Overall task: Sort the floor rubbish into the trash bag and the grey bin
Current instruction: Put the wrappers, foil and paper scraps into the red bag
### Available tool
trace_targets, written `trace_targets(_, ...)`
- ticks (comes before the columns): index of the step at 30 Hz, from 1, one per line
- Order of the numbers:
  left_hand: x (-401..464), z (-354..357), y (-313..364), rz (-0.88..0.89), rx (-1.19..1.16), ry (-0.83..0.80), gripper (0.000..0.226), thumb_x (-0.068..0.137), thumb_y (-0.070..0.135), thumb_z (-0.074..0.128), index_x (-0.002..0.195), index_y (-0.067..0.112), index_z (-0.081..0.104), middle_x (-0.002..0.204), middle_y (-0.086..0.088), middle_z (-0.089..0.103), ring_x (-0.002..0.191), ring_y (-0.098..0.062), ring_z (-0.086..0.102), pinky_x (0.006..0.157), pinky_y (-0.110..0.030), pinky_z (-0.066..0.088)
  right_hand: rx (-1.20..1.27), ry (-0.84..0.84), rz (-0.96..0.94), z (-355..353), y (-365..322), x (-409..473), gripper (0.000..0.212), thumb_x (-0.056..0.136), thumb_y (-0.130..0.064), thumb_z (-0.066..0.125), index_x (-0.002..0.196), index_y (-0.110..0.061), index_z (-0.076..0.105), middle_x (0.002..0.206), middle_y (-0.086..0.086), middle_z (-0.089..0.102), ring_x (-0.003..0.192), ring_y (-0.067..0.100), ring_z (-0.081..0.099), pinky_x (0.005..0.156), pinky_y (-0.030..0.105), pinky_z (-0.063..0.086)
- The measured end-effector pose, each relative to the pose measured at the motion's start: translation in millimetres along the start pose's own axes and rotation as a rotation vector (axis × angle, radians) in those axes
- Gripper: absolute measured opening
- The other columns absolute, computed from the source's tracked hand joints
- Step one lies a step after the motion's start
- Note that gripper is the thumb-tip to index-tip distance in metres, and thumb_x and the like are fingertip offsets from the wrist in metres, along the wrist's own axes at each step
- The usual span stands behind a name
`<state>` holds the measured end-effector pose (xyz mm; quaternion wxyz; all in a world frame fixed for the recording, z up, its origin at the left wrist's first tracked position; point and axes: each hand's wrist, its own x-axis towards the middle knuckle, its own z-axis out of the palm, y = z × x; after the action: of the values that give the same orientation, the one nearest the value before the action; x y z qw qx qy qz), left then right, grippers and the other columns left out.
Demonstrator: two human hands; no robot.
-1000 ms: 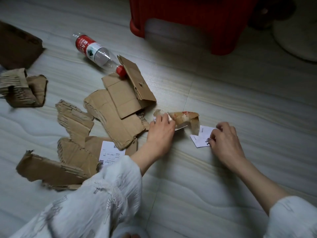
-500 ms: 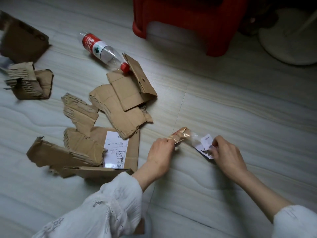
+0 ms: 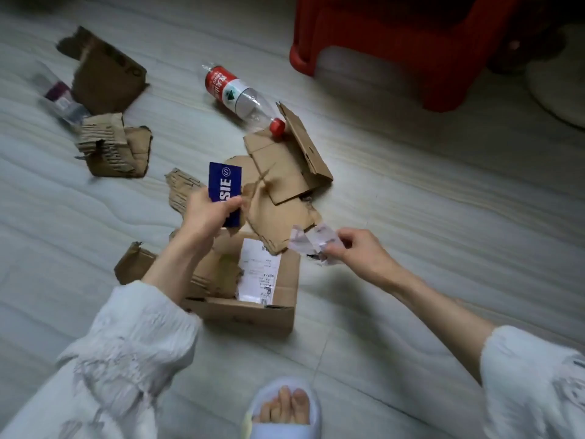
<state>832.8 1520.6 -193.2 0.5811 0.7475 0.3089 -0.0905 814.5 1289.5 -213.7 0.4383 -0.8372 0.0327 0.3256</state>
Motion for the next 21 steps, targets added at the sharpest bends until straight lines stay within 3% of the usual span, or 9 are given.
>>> trace_targets(3,15.6,-19.0,-27.8,-0.08,-0.05,0.087,0.016,0.086,0.004,0.061,0.1,0.009,0.057,0.08,-0.003,0.06,0.07,-0.014,0.058,0.055,-0.023,0.05,-0.064,-0.16,-0.066,51.5,-15.6,21.0,0.012,0.082,-0.017,0.063,0.08,-0.005,0.066,0.078,0.005,0.06,0.074,0.014,0.051,0.061,0.025,0.036)
trace_targets(7,22.9,-36.4,-59.2,-0.123,-0.001,0.098,0.011,0.084,0.003,0.062,0.086,0.013,0.058,0.077,-0.003,0.059,0.068,-0.016,0.057,0.058,-0.026,0.05,-0.266,-0.248,-0.155,100.1,-17.7,35.7,0.011,0.084,-0.017,0.062,0.081,-0.006,0.062,0.091,0.008,0.055,0.084,0.018,0.048,0.063,0.025,0.029)
trace_targets(9,23.8,-40.4,-70.4,-0.141,0.035,0.098,0.016,0.084,0.003,0.062,0.079,0.017,0.056,0.076,-0.002,0.059,0.068,-0.016,0.056,0.063,-0.027,0.048,-0.336,-0.277,-0.196,114.6,-16.1,38.8,0.005,0.086,-0.013,0.059,0.085,-0.008,0.059,0.105,0.013,0.054,0.097,0.024,0.05,0.073,0.027,0.035)
trace_targets(12,22.0,-38.8,-76.3,-0.175,0.061,0.083,0.016,0.085,0.005,0.062,0.079,0.018,0.055,0.078,-0.002,0.059,0.068,-0.014,0.056,0.055,-0.018,0.05,-0.51,-0.291,-0.256,126.6,-14.1,40.6,0.016,0.087,-0.014,0.055,0.101,-0.006,0.057,0.116,0.015,0.052,0.109,0.031,0.049,0.091,0.037,0.04)
trace_targets(14,22.8,-36.9,-76.9,-0.182,0.075,0.073,0.009,0.084,0.009,0.064,0.09,0.013,0.059,0.088,-0.007,0.063,0.076,-0.018,0.06,0.065,-0.023,0.054,-0.561,-0.253,-0.266,126.9,-16.2,42.3,0.012,0.087,-0.013,0.053,0.099,-0.009,0.055,0.113,0.016,0.056,0.108,0.033,0.051,0.087,0.038,0.039)
trace_targets(17,26.3,-35.7,-80.3,-0.177,0.125,0.079,0.018,0.081,0.016,0.07,0.098,0.015,0.063,0.099,-0.012,0.067,0.093,-0.03,0.064,0.088,-0.047,0.052,-0.513,-0.237,-0.218,122.6,-15.0,44.3,0.008,0.089,-0.013,0.051,0.091,-0.016,0.044,0.11,0.016,0.059,0.106,0.033,0.051,0.077,0.035,0.037)
trace_targets(21,21.8,-33.9,-79.2,-0.149,0.151,0.097,0.025,0.081,0.02,0.069,0.105,0.015,0.061,0.105,-0.011,0.066,0.099,-0.028,0.062,0.093,-0.049,0.048,-0.453,-0.219,-0.127,110.3,-7.4,39.1,0.01,0.087,-0.015,0.054,0.096,-0.013,0.056,0.107,0.014,0.062,0.102,0.031,0.054,0.07,0.031,0.035)
